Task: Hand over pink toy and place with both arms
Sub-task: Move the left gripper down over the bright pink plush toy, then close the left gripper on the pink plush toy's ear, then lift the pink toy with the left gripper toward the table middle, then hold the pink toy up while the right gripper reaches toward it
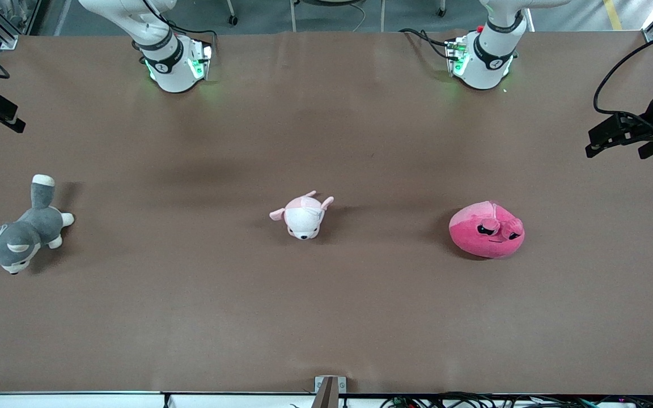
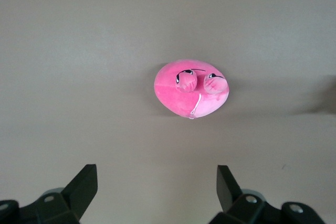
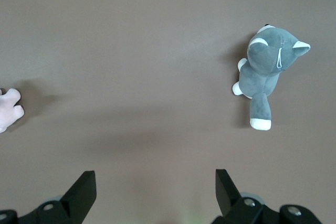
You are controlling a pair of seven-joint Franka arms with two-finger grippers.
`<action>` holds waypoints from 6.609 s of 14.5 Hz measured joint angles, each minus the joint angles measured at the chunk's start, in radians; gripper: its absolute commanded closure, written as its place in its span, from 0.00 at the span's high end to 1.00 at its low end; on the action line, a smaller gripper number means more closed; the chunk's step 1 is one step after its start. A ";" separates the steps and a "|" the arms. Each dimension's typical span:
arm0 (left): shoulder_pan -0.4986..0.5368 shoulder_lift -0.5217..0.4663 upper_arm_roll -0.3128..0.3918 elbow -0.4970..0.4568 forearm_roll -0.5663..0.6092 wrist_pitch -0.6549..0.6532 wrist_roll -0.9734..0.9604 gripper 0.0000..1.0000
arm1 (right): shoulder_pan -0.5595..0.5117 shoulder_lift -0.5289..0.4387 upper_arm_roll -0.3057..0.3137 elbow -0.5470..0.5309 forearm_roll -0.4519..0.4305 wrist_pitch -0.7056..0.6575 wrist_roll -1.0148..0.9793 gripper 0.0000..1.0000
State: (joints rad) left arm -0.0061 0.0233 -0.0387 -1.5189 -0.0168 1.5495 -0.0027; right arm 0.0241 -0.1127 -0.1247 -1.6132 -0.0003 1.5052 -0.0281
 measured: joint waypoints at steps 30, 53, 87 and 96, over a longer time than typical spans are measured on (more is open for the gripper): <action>-0.027 0.422 -0.013 -0.044 -0.027 0.201 -0.077 1.00 | 0.000 0.000 -0.001 0.014 0.000 0.002 0.000 1.00; -0.048 0.449 -0.054 -0.033 -0.035 0.252 -0.155 0.00 | 0.000 0.000 -0.001 0.014 0.000 0.001 0.000 1.00; -0.793 0.542 -0.227 0.341 -0.112 0.505 -1.409 0.00 | 0.045 0.260 -0.002 -0.077 0.084 0.274 0.365 1.00; -0.793 0.542 -0.225 0.353 -0.112 0.505 -1.409 0.00 | 0.223 0.330 0.003 -0.127 0.089 0.412 0.817 1.00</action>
State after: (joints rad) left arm -0.7993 0.5650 -0.2637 -1.1656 -0.1287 2.0543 -1.4118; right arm 0.2473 0.2173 -0.1221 -1.7406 0.0886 1.9176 0.7892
